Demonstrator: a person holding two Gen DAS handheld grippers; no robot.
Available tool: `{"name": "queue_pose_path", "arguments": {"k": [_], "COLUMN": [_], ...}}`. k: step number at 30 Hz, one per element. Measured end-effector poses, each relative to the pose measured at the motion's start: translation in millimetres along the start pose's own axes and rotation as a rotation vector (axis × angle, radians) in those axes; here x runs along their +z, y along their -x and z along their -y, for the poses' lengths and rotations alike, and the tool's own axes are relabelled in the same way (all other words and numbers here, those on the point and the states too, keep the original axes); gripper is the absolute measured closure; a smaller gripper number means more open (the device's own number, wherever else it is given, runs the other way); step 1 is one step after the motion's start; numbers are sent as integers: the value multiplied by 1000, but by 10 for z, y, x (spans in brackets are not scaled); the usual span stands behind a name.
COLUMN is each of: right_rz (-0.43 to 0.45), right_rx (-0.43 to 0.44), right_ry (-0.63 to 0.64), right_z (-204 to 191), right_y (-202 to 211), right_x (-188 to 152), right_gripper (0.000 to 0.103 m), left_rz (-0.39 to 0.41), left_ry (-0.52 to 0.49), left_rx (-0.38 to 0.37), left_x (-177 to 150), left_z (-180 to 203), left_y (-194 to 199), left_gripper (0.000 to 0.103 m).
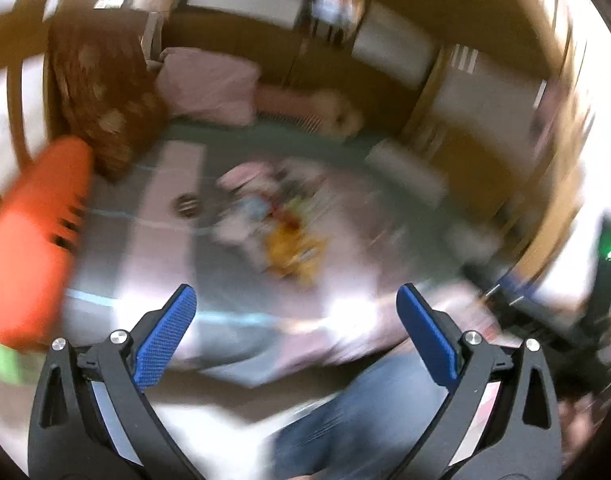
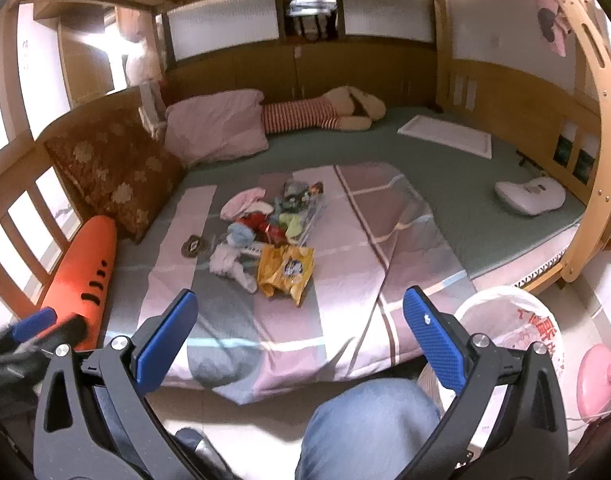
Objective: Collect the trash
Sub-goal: 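Grasp the blue face mask with the left tool while the right tool grasps the light green tissue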
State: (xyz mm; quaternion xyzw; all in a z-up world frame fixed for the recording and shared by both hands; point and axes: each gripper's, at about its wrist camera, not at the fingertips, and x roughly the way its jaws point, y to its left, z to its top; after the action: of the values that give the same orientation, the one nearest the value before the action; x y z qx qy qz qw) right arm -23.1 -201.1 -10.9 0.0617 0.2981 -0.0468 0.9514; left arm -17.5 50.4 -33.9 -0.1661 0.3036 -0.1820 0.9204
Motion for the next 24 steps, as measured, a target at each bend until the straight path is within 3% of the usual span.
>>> {"name": "queue_pose_path", "arguments": {"k": [1, 2, 5, 7, 9, 12, 15, 16, 18, 19, 21, 24], "right_rz": [9, 14, -13, -41, -44, -39, 91, 154, 265, 302, 315, 328], "right_rx": [0, 0, 8, 8, 6, 48, 84, 96, 107, 125, 155, 163], "right_ry": [4, 8, 33, 38, 28, 12, 34, 45, 64, 74, 68, 35], "right_z": [9, 22, 31, 50, 69, 83, 46, 44, 42, 51, 89, 155], "right_y": [-5, -9, -167, -319, -420, -534, -483, -467, -498, -553, -720, -932], "right_x": [-4, 5, -82, -174, -242, -254, -151, -108, -24, 22, 163, 450], "right_gripper": [3, 3, 3, 3, 3, 3, 3, 3, 3, 3, 3, 3], "left_rz": [73, 57, 0, -62, -112, -120, -184, -165, -110, -58, -23, -75], "left_ry": [37, 36, -102, -123, -135, -178, -195, -179, -148, -123, -123, -194], "left_rx": [-52, 9, 202, 258, 237, 263, 204, 173, 208, 192, 193, 207], "left_x": [-38, -62, -119, -208, -321, -400, -401, -369, -283, -230, -135, 25], "left_z": [-95, -144, -37, -55, -129, -156, -193, -222, -291, -347, -397, -418], "left_y": [17, -38, -253, -354, -442, -530, -685, -698, -763, -779, -886, -1227], "left_gripper": [3, 3, 3, 3, 3, 3, 3, 3, 3, 3, 3, 3]}}
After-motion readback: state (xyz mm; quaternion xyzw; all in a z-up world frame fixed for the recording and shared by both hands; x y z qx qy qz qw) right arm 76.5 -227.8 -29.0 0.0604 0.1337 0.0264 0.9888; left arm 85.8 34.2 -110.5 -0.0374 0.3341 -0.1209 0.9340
